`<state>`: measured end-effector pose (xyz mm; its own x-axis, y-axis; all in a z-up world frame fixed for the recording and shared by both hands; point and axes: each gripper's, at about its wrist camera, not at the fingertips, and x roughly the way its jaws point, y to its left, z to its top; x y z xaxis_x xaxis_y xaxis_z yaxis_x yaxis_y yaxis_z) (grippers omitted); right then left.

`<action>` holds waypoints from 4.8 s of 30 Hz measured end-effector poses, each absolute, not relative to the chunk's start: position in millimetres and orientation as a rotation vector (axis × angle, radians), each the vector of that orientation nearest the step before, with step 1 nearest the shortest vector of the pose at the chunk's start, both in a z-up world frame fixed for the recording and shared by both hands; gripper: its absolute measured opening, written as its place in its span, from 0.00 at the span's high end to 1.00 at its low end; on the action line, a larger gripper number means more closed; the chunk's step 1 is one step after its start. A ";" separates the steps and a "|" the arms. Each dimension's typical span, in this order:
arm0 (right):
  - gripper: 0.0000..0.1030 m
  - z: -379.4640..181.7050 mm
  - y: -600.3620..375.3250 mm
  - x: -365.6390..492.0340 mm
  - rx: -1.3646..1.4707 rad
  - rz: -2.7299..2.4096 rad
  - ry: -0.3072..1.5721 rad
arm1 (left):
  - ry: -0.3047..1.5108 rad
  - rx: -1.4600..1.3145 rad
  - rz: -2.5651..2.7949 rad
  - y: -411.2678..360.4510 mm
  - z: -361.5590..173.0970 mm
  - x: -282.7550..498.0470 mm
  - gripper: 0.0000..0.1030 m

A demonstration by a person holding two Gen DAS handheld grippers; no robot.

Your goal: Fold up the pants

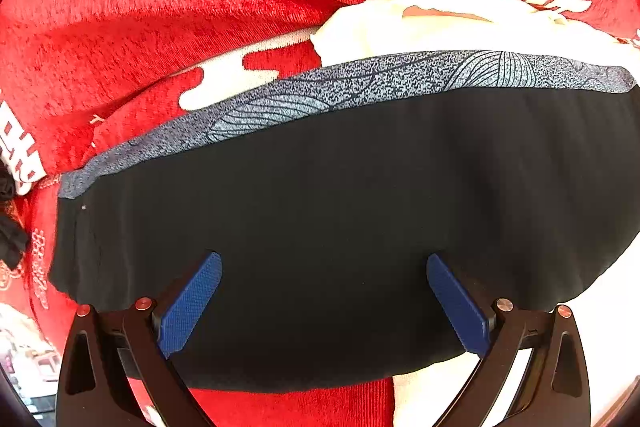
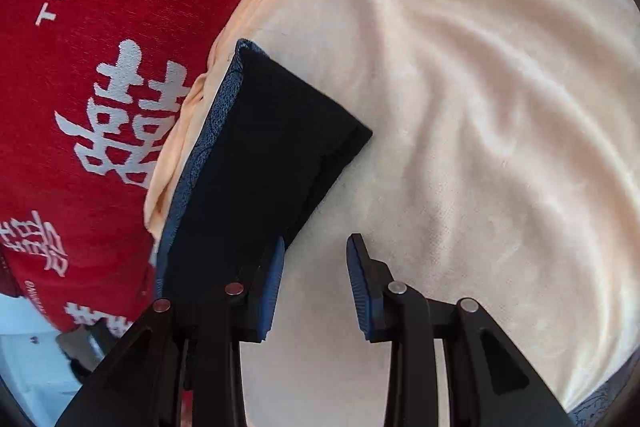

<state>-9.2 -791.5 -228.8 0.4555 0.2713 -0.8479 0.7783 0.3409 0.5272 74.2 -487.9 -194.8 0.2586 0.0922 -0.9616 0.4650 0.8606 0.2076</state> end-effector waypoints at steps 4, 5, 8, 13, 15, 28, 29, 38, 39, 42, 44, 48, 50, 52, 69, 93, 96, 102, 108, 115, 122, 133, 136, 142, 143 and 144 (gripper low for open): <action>0.65 -209.0 -790.7 -6.2 1.141 -0.474 1.091 | 1.252 0.418 -0.283 -501.2 -165.8 85.0 0.00; 0.65 -203.9 -790.2 -2.9 1.113 -0.466 1.089 | 1.248 0.392 -0.292 -507.3 -162.9 92.1 0.00; 0.66 -190.9 -788.2 8.1 1.016 -0.421 1.086 | 1.223 0.385 -0.284 -532.1 -165.5 112.9 0.00; 0.65 -196.1 -781.5 42.7 0.906 -0.338 1.138 | 1.253 0.422 -0.245 -559.2 -211.5 146.0 0.00; 0.65 -200.0 -787.3 41.2 0.955 -0.349 1.127 | 1.283 0.370 -0.205 -555.4 -207.0 154.3 0.00; 0.62 -234.0 -793.7 -14.6 1.280 -0.328 1.010 | 1.302 0.422 -0.428 -572.3 -175.0 60.9 0.00; 0.62 -238.9 -796.1 -15.4 1.306 -0.331 0.987 | 1.320 0.443 -0.423 -576.3 -183.8 54.2 0.00; 0.61 -258.6 -815.1 -5.2 1.410 -0.294 0.793 | 1.307 0.387 -0.416 -575.2 -199.8 46.2 0.00; 0.61 -261.0 -817.1 -0.5 1.430 -0.295 0.787 | 1.311 0.384 -0.421 -573.5 -200.0 46.3 0.00; 0.84 -259.3 -820.3 6.3 1.481 -0.312 0.793 | 1.337 0.386 -0.426 -575.1 -190.1 49.0 0.19; 0.87 -238.7 -818.8 7.7 1.441 -0.280 0.774 | 1.299 0.393 -0.435 -570.2 -172.0 54.3 0.40; 0.87 -189.1 -807.2 20.8 1.287 -0.184 0.769 | 1.183 0.429 -0.469 -577.1 -159.7 53.5 0.40; 0.87 -169.9 -798.3 29.2 1.198 -0.160 0.782 | 1.254 0.476 -0.536 -598.2 -184.1 43.6 0.39; 0.87 -152.7 -784.4 43.0 1.103 -0.135 0.812 | 1.177 0.488 -0.524 -604.9 -192.9 28.0 0.40; 0.87 -79.3 -547.7 148.8 0.398 0.082 1.018 | 1.245 0.358 -0.326 -379.4 -151.0 84.4 0.14; 0.54 -203.8 -482.3 145.1 1.157 -0.015 1.192 | 1.356 0.301 -0.151 -270.1 -195.6 104.9 0.02; 0.54 -211.8 -486.9 138.2 1.271 -0.019 1.120 | 1.375 0.265 -0.166 -263.7 -197.4 108.0 0.02; 0.67 -238.8 -489.7 141.3 1.410 -0.072 1.123 | 1.345 0.317 -0.158 -270.2 -194.7 105.4 0.02; 0.96 -203.8 -481.7 154.9 1.220 0.033 1.171 | 1.359 0.292 -0.148 -268.9 -189.4 99.9 0.02; 0.86 -233.8 -469.8 134.0 1.303 0.009 1.223 | 1.357 0.295 -0.134 -268.1 -190.3 102.6 0.02; 0.48 -237.0 -458.8 123.4 1.426 0.037 1.198 | 1.346 0.305 -0.136 -267.1 -190.8 104.4 0.02; 0.88 -239.9 -459.6 136.3 1.475 -0.005 1.151 | 1.353 0.308 -0.140 -266.6 -191.7 105.1 0.02; 0.87 -254.8 -448.6 141.4 1.428 0.023 1.307 | 1.366 0.322 -0.131 -268.7 -186.4 104.8 0.02; 0.65 -168.8 -499.5 155.5 1.025 0.139 1.216 | 1.306 0.315 -0.221 -279.9 -148.6 103.9 0.02; 0.57 -161.3 -515.7 157.4 0.984 0.104 1.185 | 1.297 0.313 -0.244 -287.2 -143.1 104.7 0.02; 0.54 -154.7 -544.6 160.5 0.928 0.023 1.135 | 1.288 0.312 -0.260 -294.8 -139.2 105.6 0.02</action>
